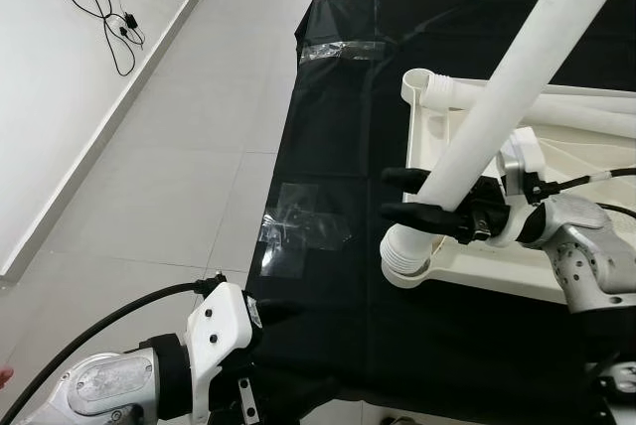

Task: Building children table

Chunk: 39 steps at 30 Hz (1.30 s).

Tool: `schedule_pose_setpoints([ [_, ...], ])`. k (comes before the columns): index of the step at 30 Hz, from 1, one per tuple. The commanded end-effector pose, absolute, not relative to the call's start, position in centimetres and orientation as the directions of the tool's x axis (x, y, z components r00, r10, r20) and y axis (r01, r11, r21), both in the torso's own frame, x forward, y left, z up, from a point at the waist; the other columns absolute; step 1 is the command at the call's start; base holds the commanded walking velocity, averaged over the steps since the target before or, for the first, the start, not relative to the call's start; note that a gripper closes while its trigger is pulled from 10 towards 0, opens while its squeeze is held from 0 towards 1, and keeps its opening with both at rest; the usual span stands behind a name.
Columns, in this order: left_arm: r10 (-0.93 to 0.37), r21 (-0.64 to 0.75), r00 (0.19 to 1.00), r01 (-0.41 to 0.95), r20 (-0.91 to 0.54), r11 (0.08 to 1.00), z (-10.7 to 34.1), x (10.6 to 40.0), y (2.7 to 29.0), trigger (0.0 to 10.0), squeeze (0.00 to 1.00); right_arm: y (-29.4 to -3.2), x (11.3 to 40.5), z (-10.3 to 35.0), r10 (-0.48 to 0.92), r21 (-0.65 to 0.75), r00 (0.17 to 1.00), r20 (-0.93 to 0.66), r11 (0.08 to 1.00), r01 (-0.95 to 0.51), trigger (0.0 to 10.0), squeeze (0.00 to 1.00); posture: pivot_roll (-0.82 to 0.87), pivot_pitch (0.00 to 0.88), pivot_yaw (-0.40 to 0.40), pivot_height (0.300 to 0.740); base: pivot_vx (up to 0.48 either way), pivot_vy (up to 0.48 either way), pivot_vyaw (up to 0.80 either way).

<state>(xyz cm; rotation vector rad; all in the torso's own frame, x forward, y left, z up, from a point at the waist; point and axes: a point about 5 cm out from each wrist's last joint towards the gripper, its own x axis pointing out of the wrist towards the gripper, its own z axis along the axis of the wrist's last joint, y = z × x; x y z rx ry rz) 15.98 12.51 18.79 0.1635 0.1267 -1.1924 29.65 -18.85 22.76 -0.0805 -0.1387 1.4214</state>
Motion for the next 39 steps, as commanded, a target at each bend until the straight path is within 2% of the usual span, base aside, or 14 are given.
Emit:
schedule_pose_setpoints([
  [1, -0.912, 0.051, 0.356, 0.934, -0.204, 0.354, 18.8, 15.7, 12.7, 10.0, 0.00, -18.4, 29.6, 20.2, 0.989, -0.054, 0.139, -0.043, 0.136, -0.989, 10.0, 0.00, 0.13, 0.246, 0.057, 0.740, 0.000, 0.000, 0.00],
  [10, -0.916, 0.050, 0.340, 0.940, -0.213, 0.338, 19.0, 15.8, 12.5, 10.0, 0.00, -16.7, 29.3, 19.0, 0.988, -0.065, 0.024, -0.150, 0.015, -0.998, 10.0, 0.00, 0.13, 0.251, 0.066, 0.740, 0.000, 0.000, 0.00],
  [23, -0.919, 0.056, 0.331, 0.943, -0.214, 0.327, 19.1, 16.0, 12.3, 10.0, 0.00, -16.3, 30.0, 18.9, 0.946, -0.096, -0.055, -0.318, -0.090, -0.991, 10.0, 0.00, 0.13, 0.235, 0.066, 0.740, 0.000, 0.000, 0.00],
  [39, -0.917, 0.061, 0.339, 0.941, -0.210, 0.334, 19.1, 16.0, 12.2, 10.0, 0.00, -17.8, 30.2, 20.1, 0.942, -0.022, -0.101, -0.321, -0.114, -0.993, 10.0, 0.00, 0.12, 0.241, 0.054, 0.740, 0.000, 0.000, 0.00],
])
